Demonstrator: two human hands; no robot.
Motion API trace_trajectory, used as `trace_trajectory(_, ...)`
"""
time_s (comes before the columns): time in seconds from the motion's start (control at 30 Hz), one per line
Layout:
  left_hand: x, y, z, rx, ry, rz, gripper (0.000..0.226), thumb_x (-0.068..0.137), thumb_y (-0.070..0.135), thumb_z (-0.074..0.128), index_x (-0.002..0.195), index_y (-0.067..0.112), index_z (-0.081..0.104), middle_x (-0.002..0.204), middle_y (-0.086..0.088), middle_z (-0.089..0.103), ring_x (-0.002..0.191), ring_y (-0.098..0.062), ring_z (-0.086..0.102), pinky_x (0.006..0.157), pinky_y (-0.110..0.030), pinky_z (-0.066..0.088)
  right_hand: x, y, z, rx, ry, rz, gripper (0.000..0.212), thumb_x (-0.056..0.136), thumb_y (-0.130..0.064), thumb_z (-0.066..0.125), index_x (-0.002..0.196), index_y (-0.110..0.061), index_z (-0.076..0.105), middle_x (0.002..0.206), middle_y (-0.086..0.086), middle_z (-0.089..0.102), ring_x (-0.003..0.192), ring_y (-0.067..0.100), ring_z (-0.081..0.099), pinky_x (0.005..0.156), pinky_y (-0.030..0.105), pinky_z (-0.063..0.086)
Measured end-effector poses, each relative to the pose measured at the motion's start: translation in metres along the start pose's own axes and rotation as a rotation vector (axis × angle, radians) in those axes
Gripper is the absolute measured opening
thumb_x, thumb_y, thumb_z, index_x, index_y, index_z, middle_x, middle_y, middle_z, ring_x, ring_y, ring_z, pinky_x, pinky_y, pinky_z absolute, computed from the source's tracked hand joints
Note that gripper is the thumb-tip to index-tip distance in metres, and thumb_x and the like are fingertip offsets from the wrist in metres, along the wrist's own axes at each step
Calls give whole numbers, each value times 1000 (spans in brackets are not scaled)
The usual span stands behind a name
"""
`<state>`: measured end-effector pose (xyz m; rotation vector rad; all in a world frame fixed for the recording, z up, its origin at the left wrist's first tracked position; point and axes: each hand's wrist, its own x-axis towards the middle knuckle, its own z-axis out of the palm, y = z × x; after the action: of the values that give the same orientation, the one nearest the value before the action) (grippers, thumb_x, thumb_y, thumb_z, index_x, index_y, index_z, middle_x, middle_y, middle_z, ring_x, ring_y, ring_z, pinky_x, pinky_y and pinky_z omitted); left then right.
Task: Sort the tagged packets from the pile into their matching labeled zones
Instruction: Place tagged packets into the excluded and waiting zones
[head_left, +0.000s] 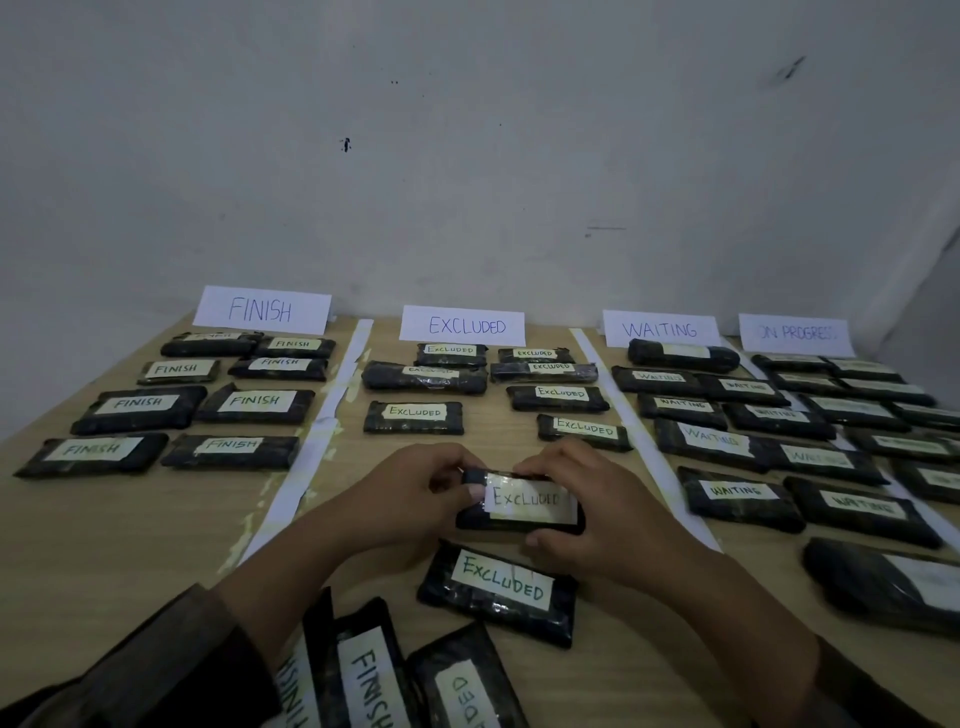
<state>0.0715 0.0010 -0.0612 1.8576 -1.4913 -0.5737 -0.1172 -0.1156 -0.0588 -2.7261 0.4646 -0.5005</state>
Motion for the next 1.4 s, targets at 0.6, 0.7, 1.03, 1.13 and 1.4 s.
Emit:
trace_trajectory(0.6, 33, 21, 5, 504, 31, 175, 53, 89, 46, 55, 138, 33, 38, 140, 14, 44, 129, -5, 39, 105, -27, 36, 10, 69, -28, -336, -55, 192, 63, 79, -52, 65, 136, -35, 44, 132, -14, 47, 122, 10, 39, 102, 33, 30)
trace_trajectory(0.7, 39, 20, 11, 539, 15, 192, 53, 90, 47, 54, 138, 33, 37, 142, 13, 42, 130, -6, 38, 103, -26, 34, 17, 74, -26, -288, -69, 211, 62, 79, -50, 67, 135, -34, 46, 133, -13, 47, 124, 10, 40, 102, 34, 28)
trace_trajectory(1.03, 44, 12, 10, 592, -27, 179, 54, 89, 50, 54, 138, 33, 37, 141, 12, 42, 128, -8, 40, 102, -25, 33, 21, 73, -22, -290, -180, 223, 57, 84, -47, 63, 136, -34, 45, 138, -14, 46, 128, 8, 39, 107, 35, 24)
trace_trajectory(1.13, 41, 11, 7, 580, -42, 161, 54, 89, 50, 54, 138, 33, 38, 141, 13, 43, 129, -7, 39, 103, -25, 34, 18, 66, -23, -257, -122, 203, 55, 83, -48, 63, 134, -35, 48, 135, -16, 48, 127, 6, 40, 106, 34, 25)
trace_trajectory(1.4, 20, 5, -10, 467, -84, 117, 47, 88, 47, 57, 132, 34, 45, 130, 16, 50, 116, 0, 44, 98, -23, 38, -3, 5, -16, -103, -228, 62, 55, 78, -62, 60, 127, -37, 53, 122, -19, 52, 103, -4, 45, 97, 28, 34)
